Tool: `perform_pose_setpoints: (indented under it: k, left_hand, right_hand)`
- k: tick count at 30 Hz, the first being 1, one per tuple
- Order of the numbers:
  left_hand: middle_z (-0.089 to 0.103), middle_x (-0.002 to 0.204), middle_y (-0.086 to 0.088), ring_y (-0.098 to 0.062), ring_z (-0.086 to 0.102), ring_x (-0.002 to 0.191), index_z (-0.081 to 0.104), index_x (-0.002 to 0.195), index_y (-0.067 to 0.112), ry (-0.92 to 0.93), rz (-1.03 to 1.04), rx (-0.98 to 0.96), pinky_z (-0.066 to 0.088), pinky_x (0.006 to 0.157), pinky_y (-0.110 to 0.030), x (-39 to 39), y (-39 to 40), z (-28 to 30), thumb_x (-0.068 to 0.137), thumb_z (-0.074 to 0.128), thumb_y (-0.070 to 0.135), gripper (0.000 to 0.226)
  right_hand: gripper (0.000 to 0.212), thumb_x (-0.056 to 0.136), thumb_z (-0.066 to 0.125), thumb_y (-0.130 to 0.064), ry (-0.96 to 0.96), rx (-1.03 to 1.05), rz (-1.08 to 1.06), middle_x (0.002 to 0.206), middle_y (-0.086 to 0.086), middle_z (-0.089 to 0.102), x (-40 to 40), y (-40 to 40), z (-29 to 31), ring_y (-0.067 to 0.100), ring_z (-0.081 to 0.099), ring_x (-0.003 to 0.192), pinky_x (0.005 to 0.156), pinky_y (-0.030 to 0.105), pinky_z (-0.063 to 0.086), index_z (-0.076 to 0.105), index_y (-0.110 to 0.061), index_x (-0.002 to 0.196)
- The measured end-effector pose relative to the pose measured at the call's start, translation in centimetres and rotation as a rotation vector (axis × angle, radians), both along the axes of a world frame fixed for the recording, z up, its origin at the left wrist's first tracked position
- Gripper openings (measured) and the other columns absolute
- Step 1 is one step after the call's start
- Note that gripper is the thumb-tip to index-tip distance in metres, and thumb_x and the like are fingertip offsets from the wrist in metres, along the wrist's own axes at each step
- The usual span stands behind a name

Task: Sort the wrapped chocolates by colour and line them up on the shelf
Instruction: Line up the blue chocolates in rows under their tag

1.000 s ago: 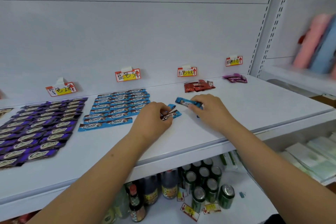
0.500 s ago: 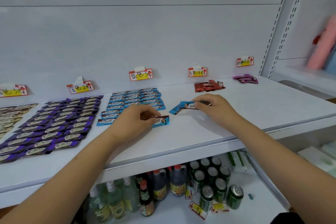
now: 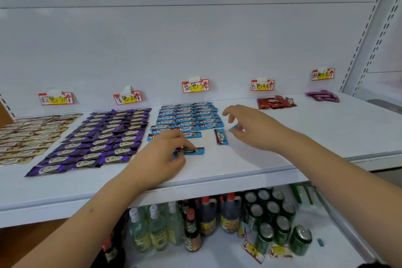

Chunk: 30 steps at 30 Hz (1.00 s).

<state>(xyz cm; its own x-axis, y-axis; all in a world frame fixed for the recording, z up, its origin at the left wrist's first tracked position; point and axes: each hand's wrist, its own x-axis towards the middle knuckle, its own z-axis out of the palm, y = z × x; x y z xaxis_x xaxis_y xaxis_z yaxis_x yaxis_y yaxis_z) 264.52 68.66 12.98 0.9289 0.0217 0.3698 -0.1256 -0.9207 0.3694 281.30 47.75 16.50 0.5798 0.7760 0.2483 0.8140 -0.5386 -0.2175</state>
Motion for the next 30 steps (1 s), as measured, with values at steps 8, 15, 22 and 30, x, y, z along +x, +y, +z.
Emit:
perform_pose_setpoints:
  k: [8,15,22,30]
  left_hand:
    - [0.057,0.114,0.011,-0.009,0.05,0.109,0.07,0.117,0.025,-0.019,0.074,0.076,0.038,0.094,-0.021,0.1,0.5,-0.1,0.088,0.052,0.008,0.038]
    - [0.06,0.117,0.004,-0.019,0.055,0.104,0.069,0.12,0.022,-0.029,0.109,0.229,0.048,0.089,-0.039,-0.4,2.0,0.3,0.082,0.041,0.017,0.047]
    - [0.055,0.124,0.003,-0.018,0.049,0.107,0.058,0.132,0.019,-0.015,0.206,0.238,0.044,0.094,-0.038,-0.2,2.7,-0.2,0.089,0.034,0.028,0.05]
    - [0.049,0.127,0.008,-0.014,0.04,0.112,0.056,0.136,0.025,0.062,0.167,0.228,0.04,0.101,-0.038,1.4,1.6,-0.6,0.085,0.01,0.052,0.074]
  right_hand:
    - [0.051,0.096,0.043,-0.011,-0.03,-0.15,0.267,0.133,-0.01,0.047,0.1,0.2,-2.3,0.01,0.038,0.117,0.103,0.03,0.035,0.051,-0.036,0.14]
    - [0.05,0.098,0.043,-0.027,-0.196,-0.041,0.156,0.133,-0.005,0.045,-1.2,2.3,-3.3,0.015,0.035,0.116,0.099,0.033,0.038,0.04,-0.027,0.148]
    - [0.034,0.096,0.047,-0.028,-0.108,0.076,0.086,0.127,-0.008,0.055,-1.6,2.0,-3.9,0.013,0.048,0.114,0.093,0.031,0.043,0.059,-0.024,0.128]
    - [0.036,0.099,0.044,-0.036,-0.086,0.114,0.015,0.128,-0.009,0.055,-1.5,2.0,-4.1,0.011,0.048,0.116,0.092,0.03,0.045,0.059,-0.024,0.129]
